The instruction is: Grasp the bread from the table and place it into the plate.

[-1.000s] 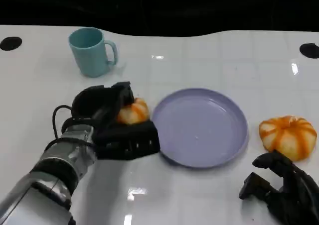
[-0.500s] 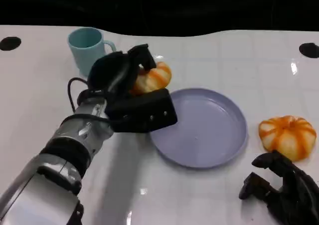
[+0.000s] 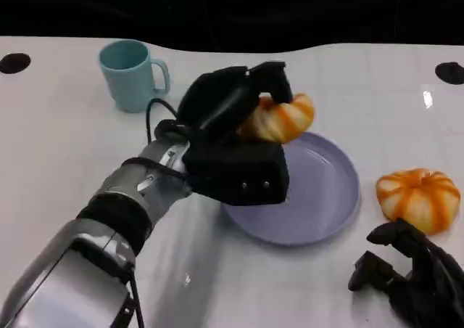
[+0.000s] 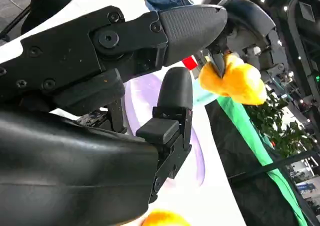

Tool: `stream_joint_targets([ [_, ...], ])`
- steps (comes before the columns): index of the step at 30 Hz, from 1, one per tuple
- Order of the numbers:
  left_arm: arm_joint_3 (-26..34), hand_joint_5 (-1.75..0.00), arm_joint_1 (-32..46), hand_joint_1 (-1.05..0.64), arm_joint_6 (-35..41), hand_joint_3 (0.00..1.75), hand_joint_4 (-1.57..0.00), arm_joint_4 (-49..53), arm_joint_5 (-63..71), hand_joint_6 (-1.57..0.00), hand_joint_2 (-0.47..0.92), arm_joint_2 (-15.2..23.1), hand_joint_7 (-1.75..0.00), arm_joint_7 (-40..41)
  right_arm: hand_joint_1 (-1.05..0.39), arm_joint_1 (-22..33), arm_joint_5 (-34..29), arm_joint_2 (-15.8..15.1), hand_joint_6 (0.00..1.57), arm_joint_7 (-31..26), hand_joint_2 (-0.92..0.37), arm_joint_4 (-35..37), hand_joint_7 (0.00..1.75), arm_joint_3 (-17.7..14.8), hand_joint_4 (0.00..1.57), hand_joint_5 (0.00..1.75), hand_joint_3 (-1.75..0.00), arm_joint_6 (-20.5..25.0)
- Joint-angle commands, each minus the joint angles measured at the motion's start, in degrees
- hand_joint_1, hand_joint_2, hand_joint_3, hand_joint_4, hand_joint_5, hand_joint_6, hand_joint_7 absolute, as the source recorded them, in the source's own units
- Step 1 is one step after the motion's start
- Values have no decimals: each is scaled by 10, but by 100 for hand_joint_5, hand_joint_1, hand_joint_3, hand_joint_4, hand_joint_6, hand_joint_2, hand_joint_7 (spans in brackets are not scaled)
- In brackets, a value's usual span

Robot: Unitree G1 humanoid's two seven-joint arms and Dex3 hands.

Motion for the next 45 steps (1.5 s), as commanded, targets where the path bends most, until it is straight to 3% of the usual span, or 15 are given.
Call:
stream_joint_targets([
  [1, -6, -175, -27, -15, -17, 128, -92, 14, -2, -76, 50, -5, -175, -52, -50, 0, 6, -9, 53, 6, -92, 3, 125, -5, 65, 150, -22, 2],
  [5, -10, -175, -32, -14, -10, 127, -91, 21, 3, -76, 50, -11, -175, -64, -50, -1, 5, -10, 53, 6, -92, 3, 125, -5, 65, 150, -22, 3],
  [11, -27, -175, -41, -17, 4, 110, -85, 45, 13, -69, 54, -22, -172, -102, -52, 0, -1, -9, 55, 3, -92, 3, 123, -3, 67, 147, -20, -5],
  [13, -25, -175, -43, -20, 10, 73, -79, 49, 7, -75, 65, -23, -119, -127, -52, 0, -1, -8, 56, 2, -92, 1, 121, -2, 68, 146, -21, -5],
  [14, -22, -175, -44, -20, 7, 63, -77, 51, 1, -77, 69, -22, -105, -144, -52, 1, -1, -8, 56, 2, -92, 1, 121, -2, 68, 146, -21, -5],
  [16, -14, -123, -45, -30, 2, 33, -63, 55, -12, -72, 85, -18, -47, -187, -51, 1, 0, -7, 56, 3, -92, 1, 121, -2, 68, 146, -21, -5],
  [18, -12, -63, -48, -42, 8, 23, -60, 58, -15, -62, 91, -14, -13, -222, -51, 1, -1, -7, 56, 2, -92, 1, 120, -2, 68, 146, -22, -6],
  [19, -13, -48, -50, -49, 13, 24, -52, 59, -15, -54, 91, -13, -7, -235, -52, 1, -3, -7, 56, 0, -92, 1, 120, -1, 68, 146, -22, -6],
  [21, -12, -36, -51, -56, 19, 25, -46, 58, -14, -47, 92, -12, -1, -250, -52, 1, -4, -7, 57, -1, -92, 0, 120, -1, 68, 146, -21, -7],
  [26, -9, -31, -50, -58, 21, 26, -45, 55, -14, -45, 92, -12, 0, -255, -52, 1, -4, -7, 57, -1, -92, 0, 120, -1, 68, 146, -21, -7],
  [27, -18, -27, -55, -66, 27, 36, -38, 56, -5, -39, 92, -7, 0, -276, -52, 0, -3, -8, 57, 1, -92, 1, 120, -1, 68, 145, -21, -6],
  [29, -31, -14, -60, -95, 35, 74, -14, 58, 6, -18, 92, 0, 0, -304, -52, -1, 0, -9, 56, 5, -92, 2, 119, -2, 68, 145, -21, -3],
  [31, -33, -10, -61, -103, 37, 85, -7, 56, 7, -12, 92, 4, 0, -315, -52, 0, 0, -9, 56, 5, -92, 2, 119, -2, 68, 145, -21, -4],
  [39, -19, -8, -51, -105, 25, 91, -2, 38, -14, -10, 92, 23, 0, -334, -52, 1, 1, -10, 57, 6, -92, 1, 118, -2, 68, 145, -21, -2],
  [45, 18, -10, -22, -103, -11, 83, -4, 11, -60, -12, 92, 47, -1, -352, -52, 3, 1, -11, 57, 4, -92, -4, 117, -2, 68, 145, -20, 4],
])
